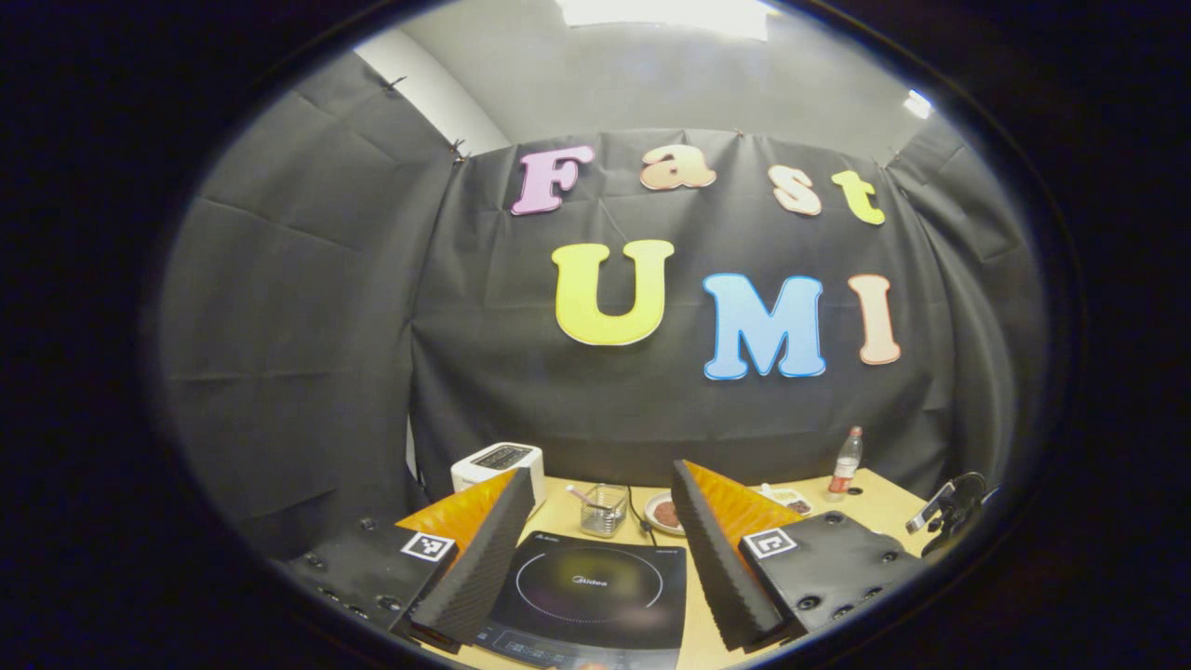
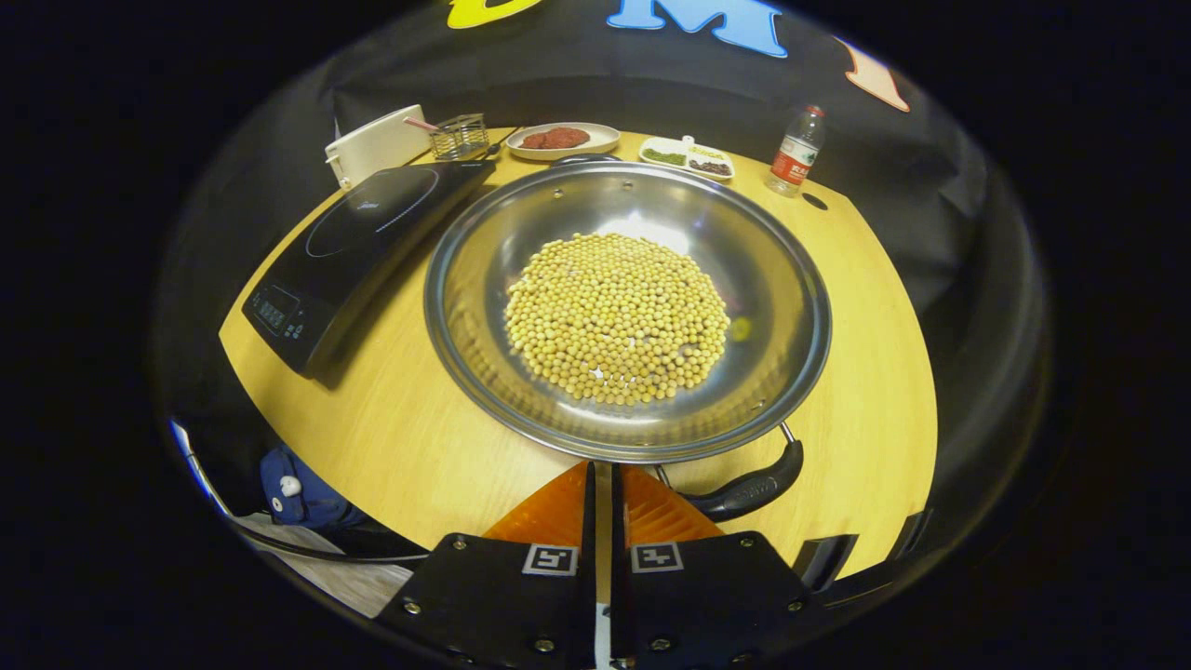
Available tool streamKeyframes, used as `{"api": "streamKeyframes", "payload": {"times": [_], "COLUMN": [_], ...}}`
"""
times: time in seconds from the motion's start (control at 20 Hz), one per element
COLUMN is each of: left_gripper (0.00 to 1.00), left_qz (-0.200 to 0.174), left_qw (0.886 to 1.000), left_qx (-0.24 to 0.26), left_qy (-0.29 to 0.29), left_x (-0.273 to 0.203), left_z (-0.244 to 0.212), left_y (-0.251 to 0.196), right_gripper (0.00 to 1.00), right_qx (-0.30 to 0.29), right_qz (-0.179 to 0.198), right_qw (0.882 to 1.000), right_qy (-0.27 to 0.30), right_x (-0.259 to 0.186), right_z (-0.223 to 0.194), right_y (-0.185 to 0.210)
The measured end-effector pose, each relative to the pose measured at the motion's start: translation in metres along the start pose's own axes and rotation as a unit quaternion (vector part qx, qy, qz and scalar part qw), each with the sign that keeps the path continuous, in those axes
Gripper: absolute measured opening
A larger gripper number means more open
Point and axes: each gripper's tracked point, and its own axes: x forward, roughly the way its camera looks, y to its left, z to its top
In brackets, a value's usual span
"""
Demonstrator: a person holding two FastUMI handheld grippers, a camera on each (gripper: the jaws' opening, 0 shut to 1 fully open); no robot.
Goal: First push the handle of the pot to place it horizontally, then grasp the pot with both hands and set it on the induction cooktop.
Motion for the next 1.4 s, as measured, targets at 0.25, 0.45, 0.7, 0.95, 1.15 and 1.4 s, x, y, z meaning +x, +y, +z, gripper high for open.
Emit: {"api": "streamKeyframes", "payload": {"times": [0.25,0.45,0.7,0.95,1.15,1.4], "left_gripper": [0.99,0.96,0.99,0.95,0.99,0.99], "left_qz": [-0.001,0.003,0.008,0.016,0.025,0.032], "left_qw": [1.0,1.0,1.0,1.0,1.0,0.999], "left_qx": [0.0,0.002,0.007,0.01,0.01,0.012], "left_qy": [0.0,0.005,0.007,0.009,0.013,0.017], "left_x": [0.003,0.004,0.003,0.002,0.0,-0.001], "left_z": [-0.001,-0.004,-0.005,-0.008,-0.011,-0.017], "left_y": [-0.002,-0.002,0.001,0.008,0.018,0.027], "right_gripper": [0.07,0.07,0.07,0.01,0.01,0.01], "right_qx": [-0.013,-0.035,-0.037,-0.059,-0.102,-0.153], "right_qz": [-0.051,-0.081,-0.106,-0.136,-0.154,-0.165], "right_qw": [0.998,0.996,0.993,0.989,0.983,0.974], "right_qy": [0.016,0.023,0.02,0.004,-0.016,-0.035], "right_x": [0.006,0.013,0.023,0.03,0.035,0.048], "right_z": [0.0,0.005,0.016,0.032,0.048,0.075], "right_y": [-0.045,-0.083,-0.121,-0.148,-0.158,-0.156]}}
